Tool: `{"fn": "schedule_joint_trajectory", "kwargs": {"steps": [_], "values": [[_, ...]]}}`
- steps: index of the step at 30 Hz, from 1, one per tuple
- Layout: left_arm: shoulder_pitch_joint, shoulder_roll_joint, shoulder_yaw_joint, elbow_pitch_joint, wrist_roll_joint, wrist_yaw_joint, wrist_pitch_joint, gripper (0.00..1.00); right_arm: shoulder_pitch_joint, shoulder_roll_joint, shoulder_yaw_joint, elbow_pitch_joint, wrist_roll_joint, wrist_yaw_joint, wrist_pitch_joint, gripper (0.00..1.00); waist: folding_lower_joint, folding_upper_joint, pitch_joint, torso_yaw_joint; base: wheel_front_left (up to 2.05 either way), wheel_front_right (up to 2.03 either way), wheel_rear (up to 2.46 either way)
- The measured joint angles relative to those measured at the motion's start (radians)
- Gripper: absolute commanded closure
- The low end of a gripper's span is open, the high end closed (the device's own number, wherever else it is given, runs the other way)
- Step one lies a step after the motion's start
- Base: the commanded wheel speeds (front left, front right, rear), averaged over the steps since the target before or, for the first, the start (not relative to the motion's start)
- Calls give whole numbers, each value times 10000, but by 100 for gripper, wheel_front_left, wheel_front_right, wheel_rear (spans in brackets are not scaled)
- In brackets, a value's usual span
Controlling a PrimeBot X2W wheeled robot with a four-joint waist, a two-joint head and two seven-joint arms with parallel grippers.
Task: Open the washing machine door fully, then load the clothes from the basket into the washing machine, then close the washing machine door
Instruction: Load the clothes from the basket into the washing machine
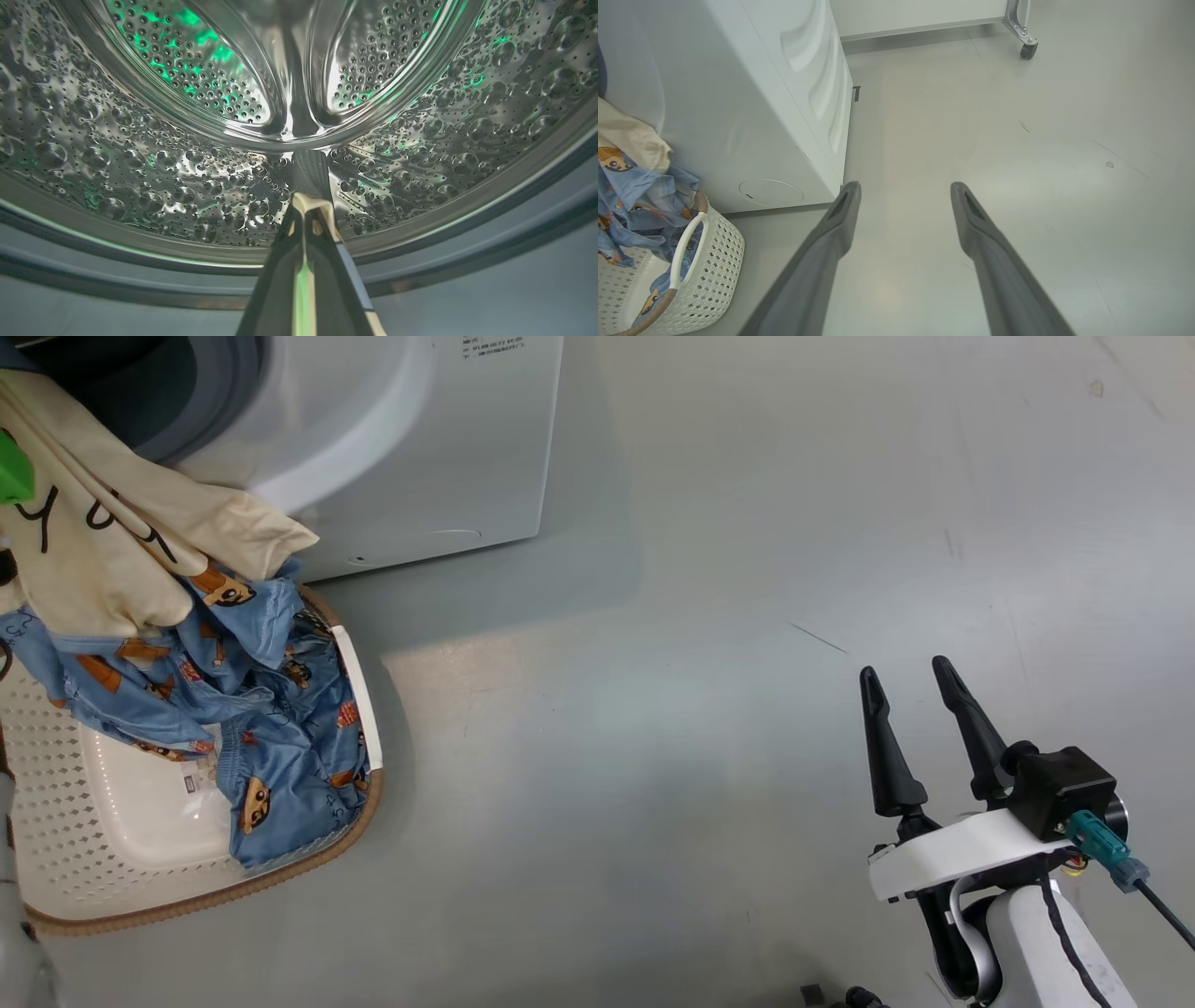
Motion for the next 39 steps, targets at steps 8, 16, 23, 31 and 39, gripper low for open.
{"fn": "schedule_joint_trajectory", "kwargs": {"steps": [8, 16, 23, 31, 39], "values": [[-948, 209, -295, 433, 150, 0, 1011, 100, -43, 33, 221, 17, 0, 2, 0, 0, 0, 0, 583, -81, 0, 0, 0], [-1969, 527, -355, 616, 265, 0, 1655, 100, -147, 54, 251, -84, 42, -2, 0, 0, 0, 0, 1289, -135, 0, 0, 0], [-2687, 543, -631, 765, 339, 0, 2132, 100, -291, 105, 422, -151, 59, -2, -2, 0, -1, 0, 1906, -116, 0, 0, 0], [-3164, 545, -642, 986, 384, 0, 2061, 100, -557, 138, 476, -198, 111, -8, -2, 0, 0, 0, 2393, -48, 0, 0, 0], [-4113, 928, -1032, -50, 880, -35, -121, 100, -622, 153, 709, -186, 136, -8, -2, 0, -1, 0, 2747, -116, 0, 0, 0]]}}
